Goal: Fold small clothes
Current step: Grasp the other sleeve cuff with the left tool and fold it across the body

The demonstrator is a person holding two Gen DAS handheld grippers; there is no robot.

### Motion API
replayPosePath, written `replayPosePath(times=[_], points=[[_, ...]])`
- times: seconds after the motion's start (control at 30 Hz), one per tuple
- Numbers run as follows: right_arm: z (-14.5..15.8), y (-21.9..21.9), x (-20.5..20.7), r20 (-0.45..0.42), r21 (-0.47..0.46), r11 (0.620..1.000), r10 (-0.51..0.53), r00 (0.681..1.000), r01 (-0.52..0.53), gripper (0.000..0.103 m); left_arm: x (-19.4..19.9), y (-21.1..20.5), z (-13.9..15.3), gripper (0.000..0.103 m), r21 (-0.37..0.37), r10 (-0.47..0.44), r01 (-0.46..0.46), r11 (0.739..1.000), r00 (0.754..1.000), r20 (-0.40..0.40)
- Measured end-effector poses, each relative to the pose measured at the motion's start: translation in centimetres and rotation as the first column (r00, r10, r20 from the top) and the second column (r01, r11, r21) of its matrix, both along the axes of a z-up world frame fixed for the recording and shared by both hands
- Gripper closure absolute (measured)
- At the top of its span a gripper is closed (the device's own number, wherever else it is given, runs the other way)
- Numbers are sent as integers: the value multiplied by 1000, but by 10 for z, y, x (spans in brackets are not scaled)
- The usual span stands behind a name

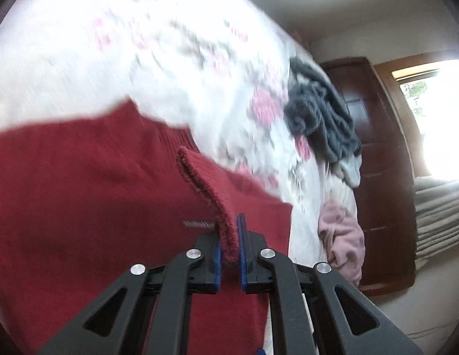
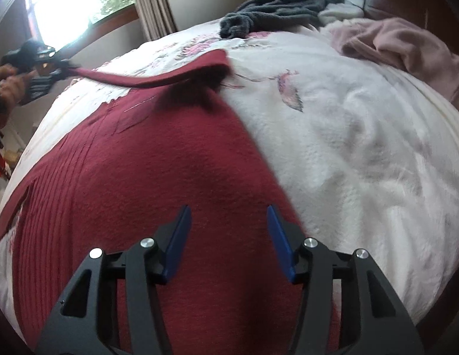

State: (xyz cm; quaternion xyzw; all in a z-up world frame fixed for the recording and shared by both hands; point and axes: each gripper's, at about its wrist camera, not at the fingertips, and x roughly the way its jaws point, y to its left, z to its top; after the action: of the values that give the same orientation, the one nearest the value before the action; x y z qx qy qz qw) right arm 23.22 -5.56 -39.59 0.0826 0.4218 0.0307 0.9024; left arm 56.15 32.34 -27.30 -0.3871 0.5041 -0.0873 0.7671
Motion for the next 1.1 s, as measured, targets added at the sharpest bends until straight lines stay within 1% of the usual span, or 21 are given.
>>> replayPosePath(times=[0.1,0.17,0.3,0.4,0.47,0.63,0.67,0.7,0.73,0.77,0.8,0.83,0.87,0.9,0.93,0.97,1.03,1.1], points=[[0,1,0,-6,-4,1000,0,1000,0,51,-8,33,9,95,18,37,-37,999,999,11],[1,2,-1,-6,-8,1000,2,1000,-2,51,-15,50,10,95,30,52,-53,998,999,14],[0,2,0,-11,-11,1000,2,1000,-2,51,-28,72,1,95,49,77,-77,996,997,-3],[0,3,0,-12,-17,1000,5,1000,-5,51,-45,95,-20,95,53,103,-101,994,994,-34],[0,3,1,-14,-18,1000,5,1000,-5,51,-52,102,-36,95,56,116,-113,992,992,-59],[-1,3,1,-19,-18,1000,5,1000,-5,51,-69,118,-91,95,66,142,-133,989,978,-155],[-1,3,1,-19,-18,1000,5,1000,-5,51,-71,119,-102,95,76,136,-124,989,974,-181],[-1,2,2,-21,-18,1000,5,1000,-5,51,-74,119,-114,94,113,137,-115,987,966,-217],[-2,2,2,-24,-17,1000,5,1000,-5,51,-76,120,-119,93,129,145,-117,985,960,-239],[-2,1,3,-26,-15,1000,3,1000,-4,51,-80,125,-120,88,146,176,-142,979,951,-254],[-2,1,3,-26,-12,1000,3,1000,-3,51,-83,128,-116,85,157,208,-172,972,947,-246],[-2,0,3,-26,-12,1000,2,1000,-2,51,-86,128,-107,85,174,227,-190,966,948,-223],[-3,0,3,-26,-13,1000,3,1000,-3,51,-87,127,-96,80,183,234,-200,962,954,-186],[-3,0,3,-25,-14,1000,3,1000,-4,50,-87,125,-86,69,175,227,-201,964,963,-147],[-3,1,3,-24,-16,1000,5,1000,-5,50,-84,119,-76,66,151,202,-185,971,973,-108],[-2,1,3,-23,-18,1000,7,1000,-7,50,-81,113,-71,62,137,177,-164,977,980,-90],[-2,1,3,-22,-20,1000,7,1000,-8,50,-70,103,-70,59,93,133,-127,988,989,-67],[-3,0,3,-23,-18,1000,4,1000,-5,50,-62,99,-81,59,66,124,-118,991,989,-85]])
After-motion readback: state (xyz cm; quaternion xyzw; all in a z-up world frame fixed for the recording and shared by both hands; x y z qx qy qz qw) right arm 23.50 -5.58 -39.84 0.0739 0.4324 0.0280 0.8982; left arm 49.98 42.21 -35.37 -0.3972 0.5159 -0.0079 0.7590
